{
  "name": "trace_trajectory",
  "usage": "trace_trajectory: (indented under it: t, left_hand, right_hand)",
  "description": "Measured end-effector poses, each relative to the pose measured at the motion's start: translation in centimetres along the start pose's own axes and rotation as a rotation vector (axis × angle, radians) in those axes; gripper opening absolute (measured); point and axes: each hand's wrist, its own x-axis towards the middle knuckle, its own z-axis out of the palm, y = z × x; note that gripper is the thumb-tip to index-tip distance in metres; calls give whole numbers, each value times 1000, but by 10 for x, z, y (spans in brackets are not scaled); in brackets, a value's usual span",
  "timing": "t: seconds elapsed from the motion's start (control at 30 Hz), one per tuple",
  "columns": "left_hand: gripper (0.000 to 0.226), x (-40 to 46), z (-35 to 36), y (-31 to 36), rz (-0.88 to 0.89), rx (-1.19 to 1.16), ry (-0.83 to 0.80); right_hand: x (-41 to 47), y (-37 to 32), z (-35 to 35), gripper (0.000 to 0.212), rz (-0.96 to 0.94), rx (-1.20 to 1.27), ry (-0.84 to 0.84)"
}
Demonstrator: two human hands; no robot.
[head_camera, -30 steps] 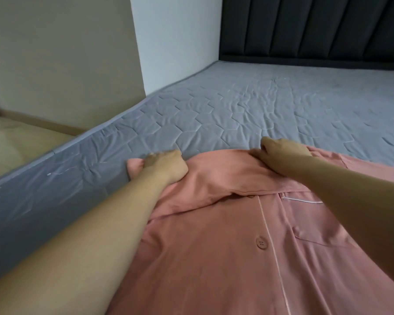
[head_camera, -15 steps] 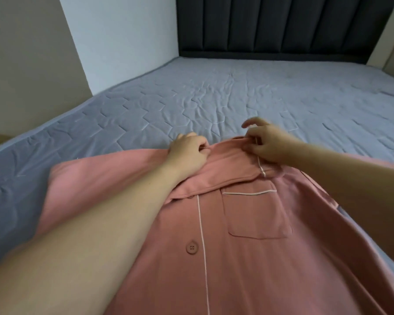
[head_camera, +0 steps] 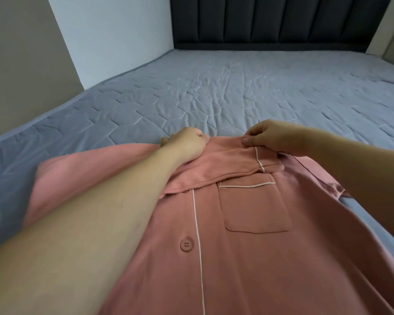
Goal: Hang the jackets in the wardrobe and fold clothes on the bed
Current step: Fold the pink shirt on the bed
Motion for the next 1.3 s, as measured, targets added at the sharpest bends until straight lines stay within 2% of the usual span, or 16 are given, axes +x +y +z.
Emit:
trace_trajectory:
  t: [0.13,0.27,0.33,0.4,0.43,0.5,0.53,0.6,0.67,0.73,0.83,0.9,0.97,1.07,1.17,1.3]
  left_hand:
    - [38,0,4,1,-37,37,4]
    - [39,6,5,6,-100,135,3]
    - [44,1,11,6,-93,234,27]
    - [44,-12,23,3,-23,387,148]
    - [40,-20,28,4,40,444,267]
    - [30,-35,33,10,209,444,502]
    - [30,-43,35,16,300,404,542]
    - [45,-61,39,28,404,354,374]
    - [70,-74,42,34,278,376,42]
    - [82,-74,34,44,109,429,-173]
    - [98,-70,20,77,-75,423,-297]
    - [107,-69,15,105,-100,457,-281]
    - [87,-69,17,135,-5,549,-206]
    - [53,-67,32,196,235,547,-170]
    - [39,-72,63,274,480,468,-279]
    - [32,-73,111,361,578,370,-334]
  right_hand:
    - [7,-12,1,26,200,17,-51]
    - [19,-21,6,42,187,-547,39]
    - [19,-11,12,43,121,-712,113]
    - [15,9,22,43,89,-790,218]
    - [13,21,27,46,84,-809,278]
    - [13,34,35,53,75,-786,414]
    - [12,36,35,55,80,-723,465]
    - [3,35,30,59,141,-509,494]
    - [-13,37,16,61,211,-279,495]
    - [-41,49,-7,56,268,-205,555]
    - [-94,84,-53,50,436,-207,670]
    - [-129,104,-89,52,613,-108,705]
    - [-164,125,-125,53,780,-96,648]
    - [-206,161,-171,57,892,-176,569]
    - [-230,202,-195,58,950,-142,538]
    - [-260,253,-196,58,1116,-12,661]
